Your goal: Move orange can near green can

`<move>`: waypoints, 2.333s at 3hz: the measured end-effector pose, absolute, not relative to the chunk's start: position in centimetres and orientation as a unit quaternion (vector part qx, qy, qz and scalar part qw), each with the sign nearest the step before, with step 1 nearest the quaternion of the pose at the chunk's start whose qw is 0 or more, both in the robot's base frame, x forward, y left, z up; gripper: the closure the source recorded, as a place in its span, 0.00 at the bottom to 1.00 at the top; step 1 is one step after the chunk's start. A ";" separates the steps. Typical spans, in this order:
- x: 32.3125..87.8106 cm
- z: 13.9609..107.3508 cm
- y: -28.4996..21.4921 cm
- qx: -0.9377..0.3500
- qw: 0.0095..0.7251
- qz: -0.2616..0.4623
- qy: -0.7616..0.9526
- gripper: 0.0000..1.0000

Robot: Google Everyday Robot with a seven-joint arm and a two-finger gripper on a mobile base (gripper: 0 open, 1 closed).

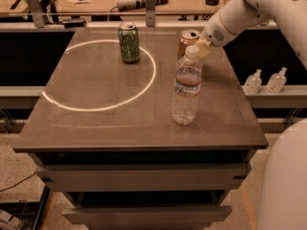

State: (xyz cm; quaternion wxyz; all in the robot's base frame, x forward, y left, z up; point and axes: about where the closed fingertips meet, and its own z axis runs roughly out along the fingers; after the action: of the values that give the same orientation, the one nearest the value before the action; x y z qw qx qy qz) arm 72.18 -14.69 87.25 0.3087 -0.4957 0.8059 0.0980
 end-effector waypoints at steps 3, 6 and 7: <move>73.4 96.6 -17.0 -0.479 0.370 0.041 0.795 1.00; 73.8 96.3 -7.4 -0.529 0.352 0.186 0.750 1.00; 72.9 94.4 -4.3 -0.571 0.296 0.196 0.740 1.00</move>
Offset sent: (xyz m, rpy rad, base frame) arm 0.0136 -0.0469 0.1244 -0.0625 -0.1679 -0.1156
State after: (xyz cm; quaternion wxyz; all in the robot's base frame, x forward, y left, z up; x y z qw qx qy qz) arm 72.89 -4.31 94.43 0.2964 -0.5710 0.7401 0.1958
